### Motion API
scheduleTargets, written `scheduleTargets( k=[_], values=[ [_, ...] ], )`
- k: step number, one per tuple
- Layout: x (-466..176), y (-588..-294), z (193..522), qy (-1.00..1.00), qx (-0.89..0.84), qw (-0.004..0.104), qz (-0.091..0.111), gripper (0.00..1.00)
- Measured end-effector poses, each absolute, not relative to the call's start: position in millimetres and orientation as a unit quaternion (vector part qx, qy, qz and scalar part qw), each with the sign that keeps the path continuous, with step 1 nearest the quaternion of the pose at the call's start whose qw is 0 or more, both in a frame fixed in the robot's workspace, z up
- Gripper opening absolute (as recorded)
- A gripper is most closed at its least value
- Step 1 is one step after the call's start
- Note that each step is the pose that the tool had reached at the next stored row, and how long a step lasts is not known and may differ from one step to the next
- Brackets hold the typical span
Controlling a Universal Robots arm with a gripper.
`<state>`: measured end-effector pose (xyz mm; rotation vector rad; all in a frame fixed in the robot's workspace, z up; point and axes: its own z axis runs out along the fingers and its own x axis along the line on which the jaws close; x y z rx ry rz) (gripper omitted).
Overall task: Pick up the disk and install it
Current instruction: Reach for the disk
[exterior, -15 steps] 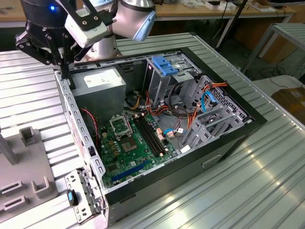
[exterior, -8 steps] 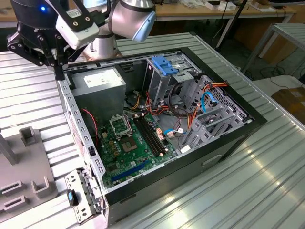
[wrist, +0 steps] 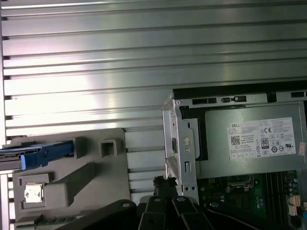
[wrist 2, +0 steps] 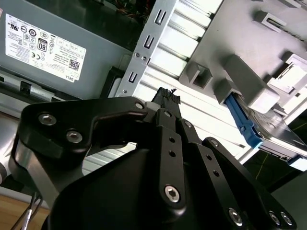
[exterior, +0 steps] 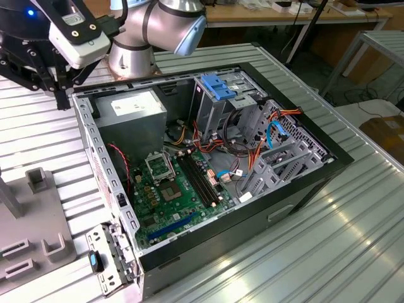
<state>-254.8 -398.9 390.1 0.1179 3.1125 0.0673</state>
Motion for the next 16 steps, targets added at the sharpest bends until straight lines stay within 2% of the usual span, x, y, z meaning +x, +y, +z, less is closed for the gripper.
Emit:
scheduleTargets(
  k=[16],
  values=[
    [-278, -399, 390, 0.999, 0.038, 0.013, 0.022, 0.11]
  ],
)
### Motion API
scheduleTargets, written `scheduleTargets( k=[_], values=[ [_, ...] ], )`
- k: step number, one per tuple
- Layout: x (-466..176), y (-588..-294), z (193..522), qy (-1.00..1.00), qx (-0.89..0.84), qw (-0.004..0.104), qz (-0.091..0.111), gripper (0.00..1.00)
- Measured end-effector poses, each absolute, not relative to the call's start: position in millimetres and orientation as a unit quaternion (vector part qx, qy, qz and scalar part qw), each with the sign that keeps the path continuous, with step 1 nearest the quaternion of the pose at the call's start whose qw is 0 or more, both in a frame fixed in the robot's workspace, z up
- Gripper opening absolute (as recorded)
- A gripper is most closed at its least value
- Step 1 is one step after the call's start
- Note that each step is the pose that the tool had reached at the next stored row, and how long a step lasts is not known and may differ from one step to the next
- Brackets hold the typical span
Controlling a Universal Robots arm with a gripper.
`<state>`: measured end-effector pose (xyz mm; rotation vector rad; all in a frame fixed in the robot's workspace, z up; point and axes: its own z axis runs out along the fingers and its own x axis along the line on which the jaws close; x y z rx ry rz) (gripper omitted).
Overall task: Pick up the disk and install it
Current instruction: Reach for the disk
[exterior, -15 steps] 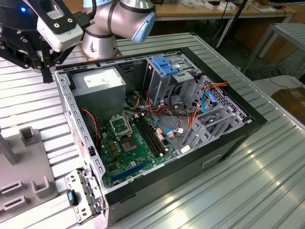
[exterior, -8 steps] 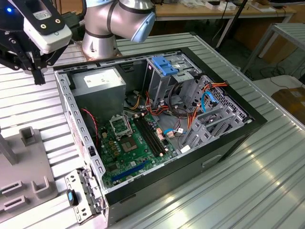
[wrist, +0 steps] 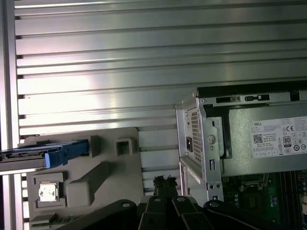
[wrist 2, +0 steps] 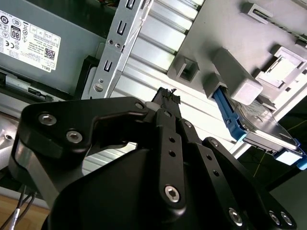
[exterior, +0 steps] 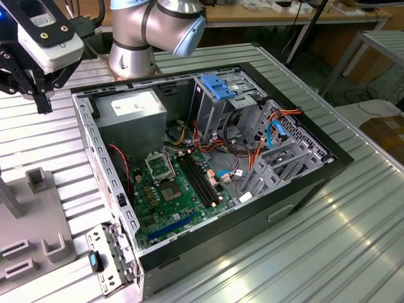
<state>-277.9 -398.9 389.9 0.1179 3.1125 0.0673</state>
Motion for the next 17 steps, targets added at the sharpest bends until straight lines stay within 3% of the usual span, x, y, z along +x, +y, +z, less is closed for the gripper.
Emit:
scheduleTargets(
  k=[17],
  values=[
    [-301, -399, 390, 0.999, 0.038, 0.013, 0.022, 0.11]
  ],
)
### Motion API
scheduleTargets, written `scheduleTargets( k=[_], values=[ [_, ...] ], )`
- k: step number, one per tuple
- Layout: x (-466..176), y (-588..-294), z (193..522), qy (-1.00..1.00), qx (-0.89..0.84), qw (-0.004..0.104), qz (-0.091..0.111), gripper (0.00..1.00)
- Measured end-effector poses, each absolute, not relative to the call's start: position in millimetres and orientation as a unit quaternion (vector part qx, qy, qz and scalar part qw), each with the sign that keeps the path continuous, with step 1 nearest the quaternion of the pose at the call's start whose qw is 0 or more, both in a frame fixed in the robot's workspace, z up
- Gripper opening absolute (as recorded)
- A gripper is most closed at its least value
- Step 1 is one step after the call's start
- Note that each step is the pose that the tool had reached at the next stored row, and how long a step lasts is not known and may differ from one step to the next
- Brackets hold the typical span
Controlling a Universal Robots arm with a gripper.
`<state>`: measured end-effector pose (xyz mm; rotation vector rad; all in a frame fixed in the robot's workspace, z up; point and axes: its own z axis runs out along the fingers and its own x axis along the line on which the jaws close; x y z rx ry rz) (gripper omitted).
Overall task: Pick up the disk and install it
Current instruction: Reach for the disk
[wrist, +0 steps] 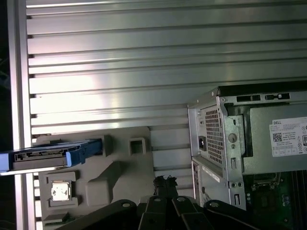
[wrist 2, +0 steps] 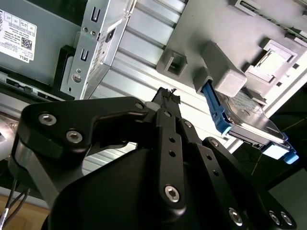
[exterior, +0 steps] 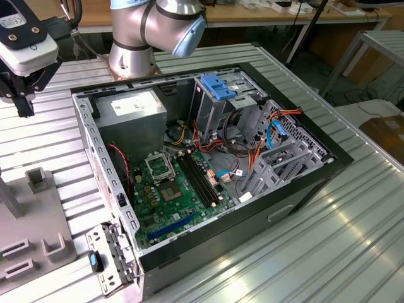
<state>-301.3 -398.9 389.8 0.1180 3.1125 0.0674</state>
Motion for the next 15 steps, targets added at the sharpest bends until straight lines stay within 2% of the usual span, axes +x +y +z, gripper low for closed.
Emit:
scheduleTargets(
  k=[15],
  values=[
    [-303.6, -398.9, 389.9, 0.999, 0.038, 0.013, 0.022, 0.11]
  ],
)
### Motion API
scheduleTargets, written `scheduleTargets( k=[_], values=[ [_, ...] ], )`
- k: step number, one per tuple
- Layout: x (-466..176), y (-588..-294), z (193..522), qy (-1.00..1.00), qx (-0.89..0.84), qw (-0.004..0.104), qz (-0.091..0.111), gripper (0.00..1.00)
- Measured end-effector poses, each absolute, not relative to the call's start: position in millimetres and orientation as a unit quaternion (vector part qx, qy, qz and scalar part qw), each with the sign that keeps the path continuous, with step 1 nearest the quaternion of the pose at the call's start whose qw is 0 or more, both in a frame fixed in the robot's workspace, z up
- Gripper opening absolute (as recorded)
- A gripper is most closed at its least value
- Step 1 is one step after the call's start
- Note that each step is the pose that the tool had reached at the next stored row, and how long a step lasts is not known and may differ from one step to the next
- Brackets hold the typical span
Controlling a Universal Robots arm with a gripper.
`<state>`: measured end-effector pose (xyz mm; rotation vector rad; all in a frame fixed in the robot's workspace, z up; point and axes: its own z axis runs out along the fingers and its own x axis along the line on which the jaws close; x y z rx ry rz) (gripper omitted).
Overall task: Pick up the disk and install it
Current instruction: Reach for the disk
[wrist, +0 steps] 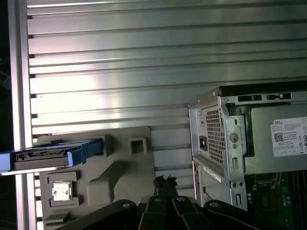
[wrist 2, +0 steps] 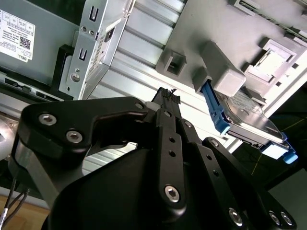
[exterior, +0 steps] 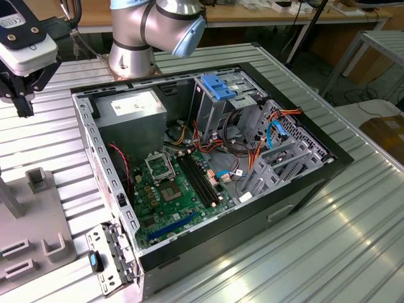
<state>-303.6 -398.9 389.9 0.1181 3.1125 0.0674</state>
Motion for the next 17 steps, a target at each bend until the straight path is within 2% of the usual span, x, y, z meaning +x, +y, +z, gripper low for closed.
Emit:
scheduleTargets(
  k=[17],
  values=[
    [-342, -399, 390, 0.999, 0.038, 0.013, 0.022, 0.11]
  ],
)
